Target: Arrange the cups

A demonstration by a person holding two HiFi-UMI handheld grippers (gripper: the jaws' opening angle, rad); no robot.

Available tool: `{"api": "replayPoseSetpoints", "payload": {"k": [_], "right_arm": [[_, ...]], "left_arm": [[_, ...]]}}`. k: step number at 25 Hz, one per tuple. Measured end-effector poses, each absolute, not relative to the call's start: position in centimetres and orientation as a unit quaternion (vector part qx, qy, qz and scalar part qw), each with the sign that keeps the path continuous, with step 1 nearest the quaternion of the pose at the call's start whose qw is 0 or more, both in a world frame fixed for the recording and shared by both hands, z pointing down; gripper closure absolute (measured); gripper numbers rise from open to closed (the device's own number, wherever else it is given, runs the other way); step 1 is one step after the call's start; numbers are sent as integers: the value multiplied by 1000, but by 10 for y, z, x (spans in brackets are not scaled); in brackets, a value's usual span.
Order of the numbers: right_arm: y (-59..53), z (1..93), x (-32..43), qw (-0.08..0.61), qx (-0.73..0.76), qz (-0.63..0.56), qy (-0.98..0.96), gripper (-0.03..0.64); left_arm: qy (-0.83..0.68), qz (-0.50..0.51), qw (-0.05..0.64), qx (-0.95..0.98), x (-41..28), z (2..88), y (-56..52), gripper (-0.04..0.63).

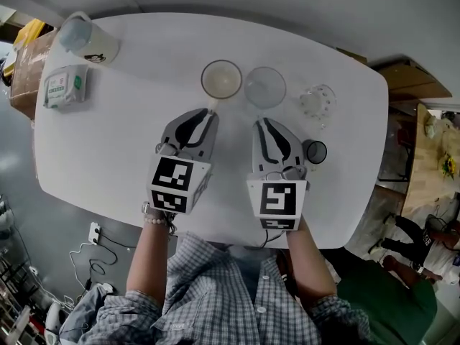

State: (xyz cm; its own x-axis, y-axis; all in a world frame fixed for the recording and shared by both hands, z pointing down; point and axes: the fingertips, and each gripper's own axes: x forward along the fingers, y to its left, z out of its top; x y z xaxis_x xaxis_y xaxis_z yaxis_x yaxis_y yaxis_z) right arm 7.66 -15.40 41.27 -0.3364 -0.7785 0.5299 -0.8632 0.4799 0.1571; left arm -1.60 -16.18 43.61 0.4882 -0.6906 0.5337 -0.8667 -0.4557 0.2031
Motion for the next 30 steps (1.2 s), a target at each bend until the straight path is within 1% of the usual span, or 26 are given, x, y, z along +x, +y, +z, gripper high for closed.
{"api": "replayPoseSetpoints", "payload": {"k": [7,11,16,19,24,30], "right_arm": [[-154,412,78,266,513,93,-811,565],[-153,411,80,243,516,112,-814,565],[-151,404,88,236,525,107,-810,565],[-150,397,110,244,549,97,-793,563],[-151,395,163,279,590,76,-754,563],[-142,400,219,309,621,81,-716,553]], "left_arm": [[-469,180,244,830,-14,435,-161,528],[-473,172,243,829,-14,432,-161,528],[-479,169,245,826,-26,427,-158,528],[-483,166,238,826,-32,418,-155,528],[-477,154,222,836,-33,400,-151,528],[-465,147,212,847,-26,389,-146,528]]}}
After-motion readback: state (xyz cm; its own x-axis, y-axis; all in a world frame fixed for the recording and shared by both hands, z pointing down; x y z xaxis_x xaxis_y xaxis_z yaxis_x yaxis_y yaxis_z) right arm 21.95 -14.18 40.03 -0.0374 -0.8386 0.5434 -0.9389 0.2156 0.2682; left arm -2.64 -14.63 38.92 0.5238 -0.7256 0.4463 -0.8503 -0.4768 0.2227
